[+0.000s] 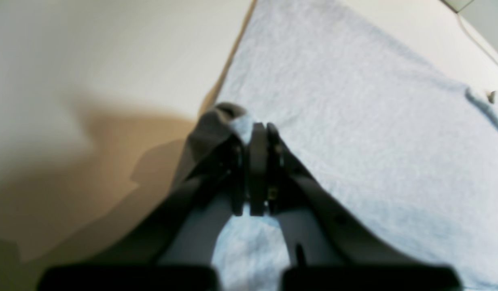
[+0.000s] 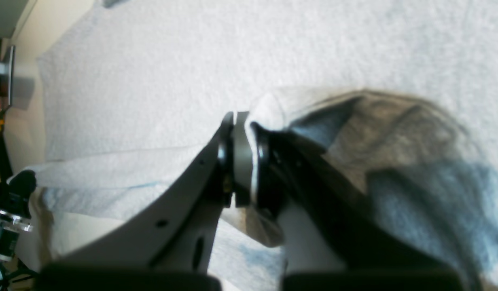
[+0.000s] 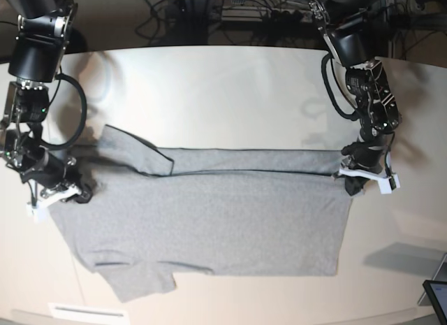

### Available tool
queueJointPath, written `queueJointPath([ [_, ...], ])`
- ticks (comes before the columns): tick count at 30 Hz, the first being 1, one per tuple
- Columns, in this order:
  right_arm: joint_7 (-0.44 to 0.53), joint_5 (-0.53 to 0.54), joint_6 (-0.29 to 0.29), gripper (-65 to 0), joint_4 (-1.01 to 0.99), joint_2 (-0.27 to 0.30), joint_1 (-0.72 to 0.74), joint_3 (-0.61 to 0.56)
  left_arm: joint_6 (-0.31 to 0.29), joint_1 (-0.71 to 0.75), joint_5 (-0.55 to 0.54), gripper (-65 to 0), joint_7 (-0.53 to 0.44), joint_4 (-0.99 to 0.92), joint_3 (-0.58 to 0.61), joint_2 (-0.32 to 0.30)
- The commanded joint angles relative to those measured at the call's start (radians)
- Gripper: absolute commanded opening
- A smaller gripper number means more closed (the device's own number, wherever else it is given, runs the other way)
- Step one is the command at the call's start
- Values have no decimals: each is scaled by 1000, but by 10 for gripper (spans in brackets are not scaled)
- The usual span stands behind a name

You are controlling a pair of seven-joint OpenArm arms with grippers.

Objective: Fold the T-shirt properly
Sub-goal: 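Open both grippers to release the folded edge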

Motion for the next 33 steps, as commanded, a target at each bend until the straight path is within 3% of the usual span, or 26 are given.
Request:
queueJointPath([
  [1,26,16,7,-649,12,15,25,1,-5,-20,-10,-650,-25,17,-4,-18],
  [6,38,5,2,-649,12,17,23,7,-3,-21,-10,-650,-25,17,-4,-18],
  [13,61,-101,2,-649,12,15,22,10,-3,-17,-10,-650,-25,17,-4,-18],
  [19,100,-104,2,-649,12,18,22,10,-3,-17,-10,-650,-25,17,-4,-26],
  [25,161,-105,2,-649,-23,69,25,4,-3,-15,-9,-650,-25,17,-4,-26],
  [33,172,-105,2,-647,-26,69,22,3,-3,-18,-9,-650,-25,20,6,-26],
])
